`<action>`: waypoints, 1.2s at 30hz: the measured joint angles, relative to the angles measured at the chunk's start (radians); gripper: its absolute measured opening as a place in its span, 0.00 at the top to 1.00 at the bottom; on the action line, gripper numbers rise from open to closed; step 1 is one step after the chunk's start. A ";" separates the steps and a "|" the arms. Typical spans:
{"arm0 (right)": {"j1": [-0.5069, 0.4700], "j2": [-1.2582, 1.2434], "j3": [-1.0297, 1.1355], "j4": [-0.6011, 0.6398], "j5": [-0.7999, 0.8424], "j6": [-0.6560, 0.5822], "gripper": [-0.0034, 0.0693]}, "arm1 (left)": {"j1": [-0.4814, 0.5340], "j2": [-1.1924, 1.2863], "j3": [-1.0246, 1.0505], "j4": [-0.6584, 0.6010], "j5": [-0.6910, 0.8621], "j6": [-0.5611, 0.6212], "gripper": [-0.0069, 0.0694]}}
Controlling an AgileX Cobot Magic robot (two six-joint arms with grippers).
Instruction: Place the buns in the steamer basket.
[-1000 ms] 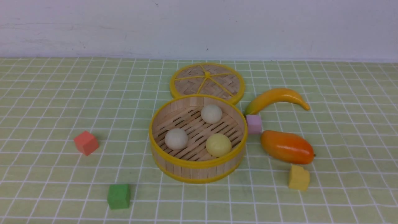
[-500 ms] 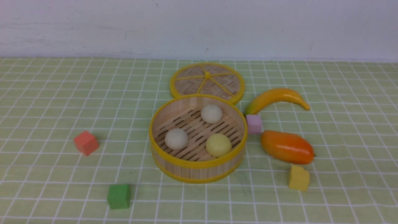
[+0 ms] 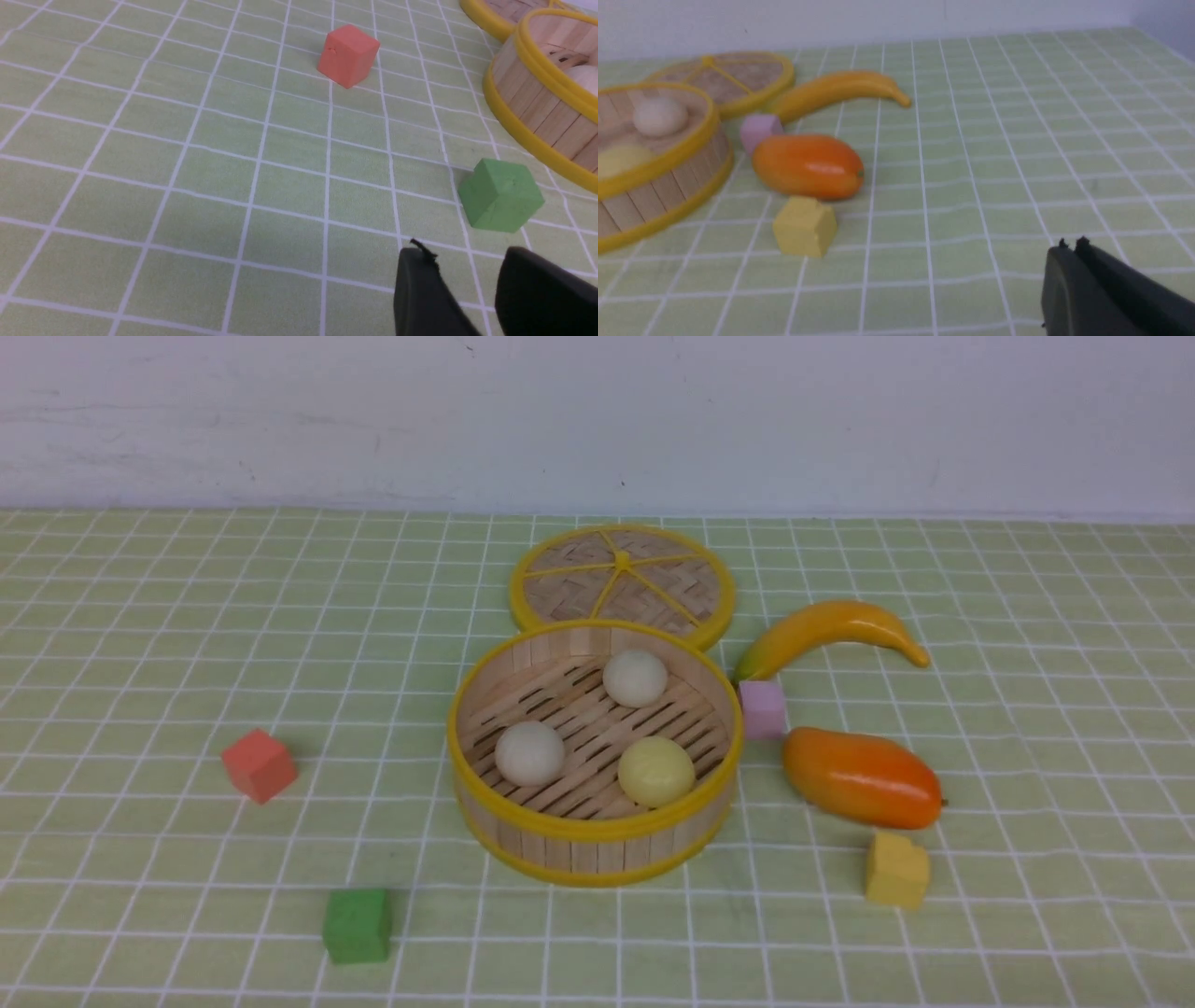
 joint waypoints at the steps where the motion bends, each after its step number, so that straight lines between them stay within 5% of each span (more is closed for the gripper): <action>1: -0.001 0.000 0.023 0.000 0.020 0.000 0.95 | 0.000 0.000 0.000 0.000 0.002 0.000 0.60; 36: -0.007 -0.001 0.030 0.000 0.038 -0.006 0.91 | 0.000 0.000 0.000 0.000 0.003 -0.001 0.60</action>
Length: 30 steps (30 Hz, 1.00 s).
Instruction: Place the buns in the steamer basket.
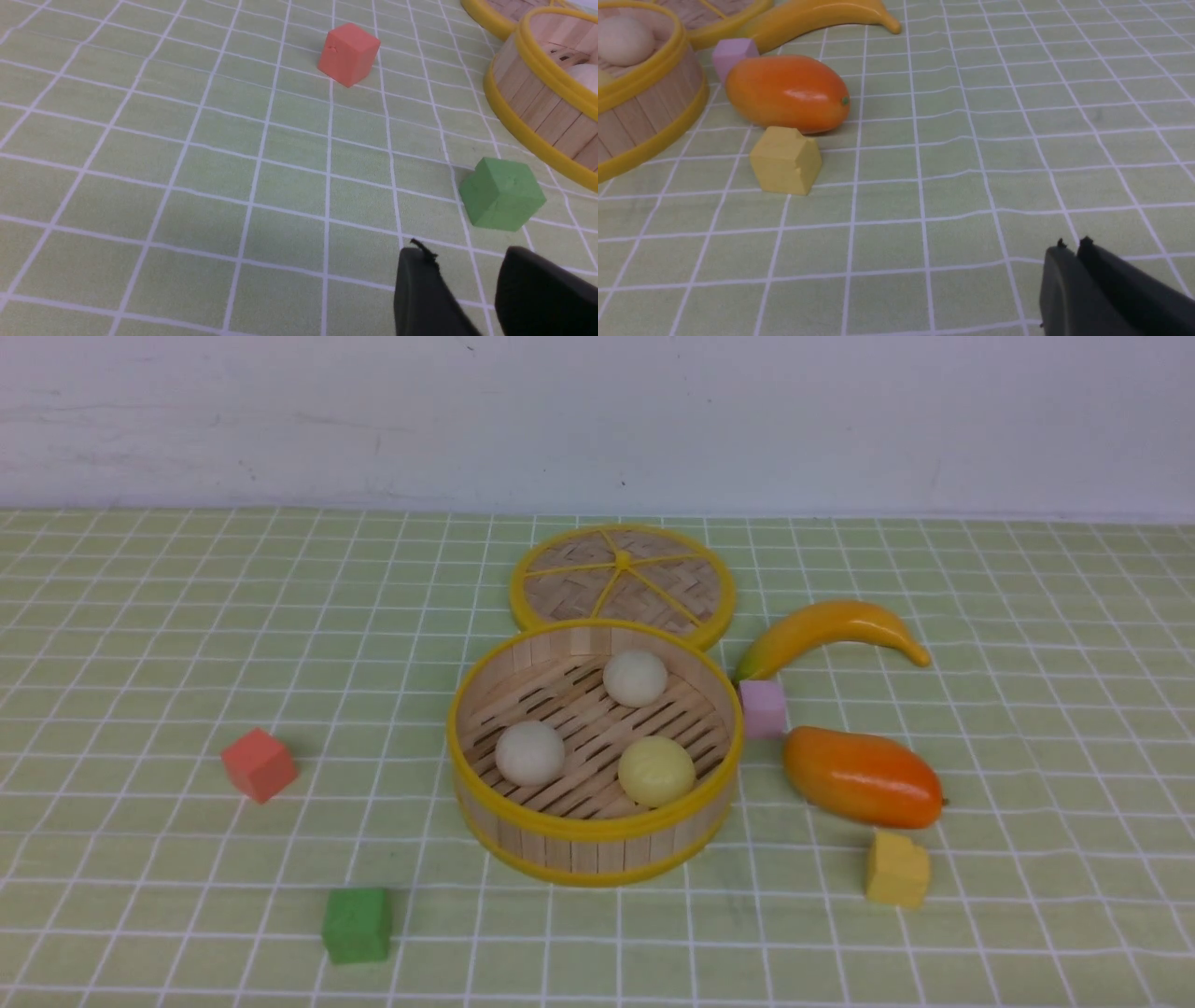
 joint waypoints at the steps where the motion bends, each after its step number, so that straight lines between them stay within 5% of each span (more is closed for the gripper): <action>1: 0.000 0.000 0.000 0.000 0.000 0.000 0.91 | 0.000 0.000 0.000 0.000 0.000 0.000 0.60; 30: 0.000 0.000 0.000 0.000 0.000 0.001 0.87 | 0.000 0.000 0.000 0.000 0.000 0.000 0.60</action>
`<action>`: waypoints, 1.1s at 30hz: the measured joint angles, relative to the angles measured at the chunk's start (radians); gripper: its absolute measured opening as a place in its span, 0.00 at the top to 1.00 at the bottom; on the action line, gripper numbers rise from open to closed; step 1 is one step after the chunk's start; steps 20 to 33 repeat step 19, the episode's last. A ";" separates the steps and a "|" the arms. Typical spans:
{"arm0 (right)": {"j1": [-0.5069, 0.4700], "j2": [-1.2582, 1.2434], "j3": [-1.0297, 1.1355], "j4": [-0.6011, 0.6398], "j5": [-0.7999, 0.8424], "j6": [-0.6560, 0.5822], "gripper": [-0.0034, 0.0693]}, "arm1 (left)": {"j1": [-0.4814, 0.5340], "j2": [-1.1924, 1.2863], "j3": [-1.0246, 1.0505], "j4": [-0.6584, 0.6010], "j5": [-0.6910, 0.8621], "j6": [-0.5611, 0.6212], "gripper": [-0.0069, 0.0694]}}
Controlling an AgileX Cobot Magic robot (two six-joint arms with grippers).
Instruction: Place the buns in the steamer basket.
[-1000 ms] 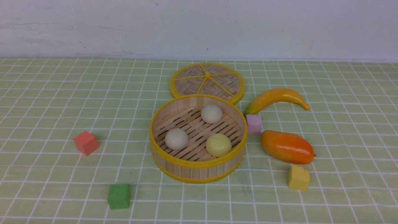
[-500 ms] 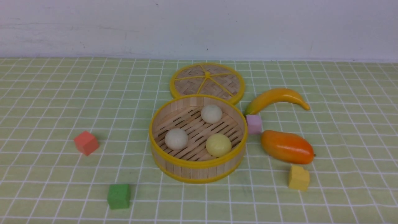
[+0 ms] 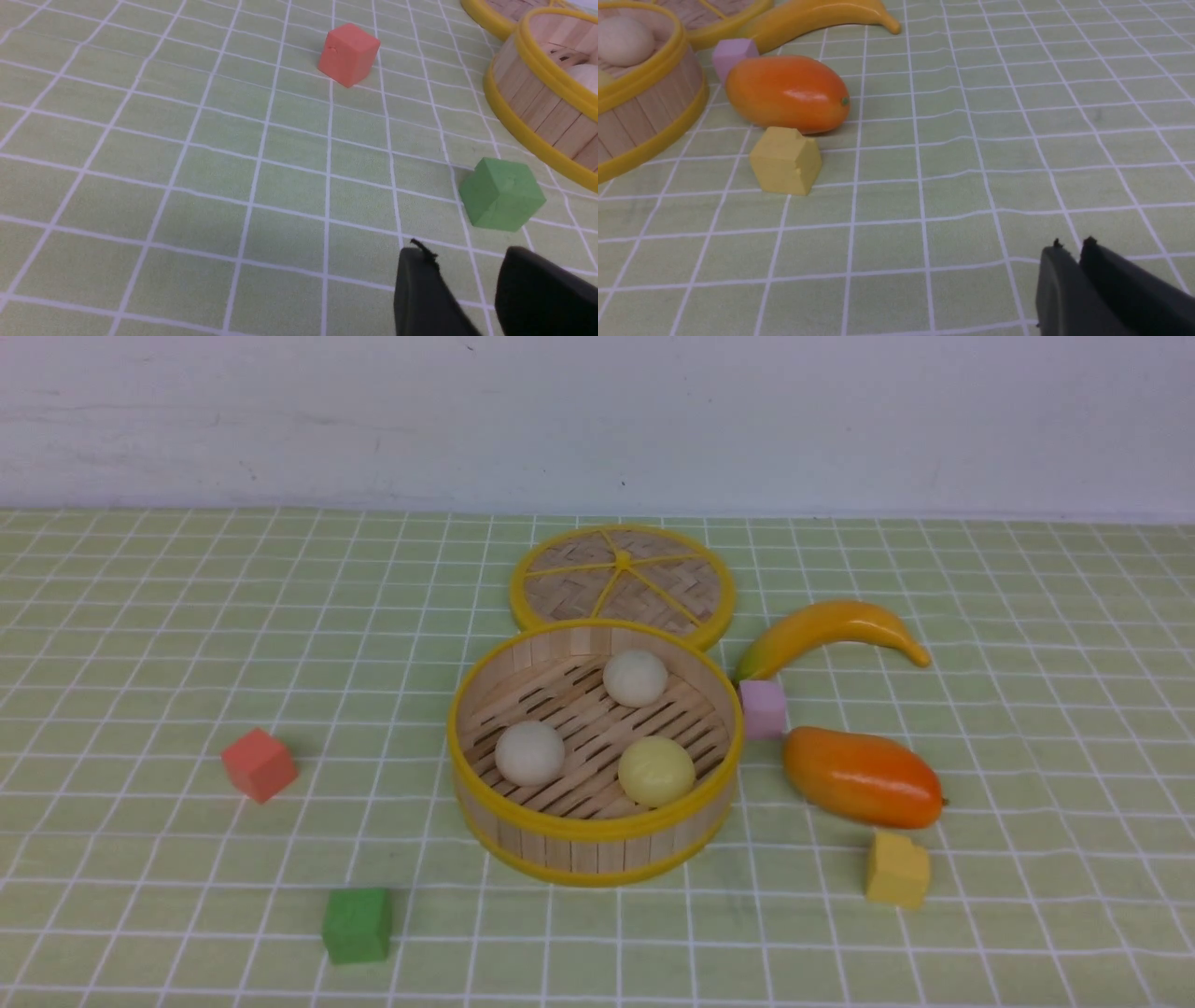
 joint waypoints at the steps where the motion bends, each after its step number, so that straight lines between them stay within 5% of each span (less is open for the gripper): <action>1: 0.000 0.000 0.000 0.000 0.000 0.000 0.86 | 0.000 0.000 0.000 0.000 0.000 0.000 0.60; 33: 0.000 0.000 0.000 0.000 0.000 0.000 0.82 | 0.000 0.000 0.000 0.000 0.000 0.000 0.60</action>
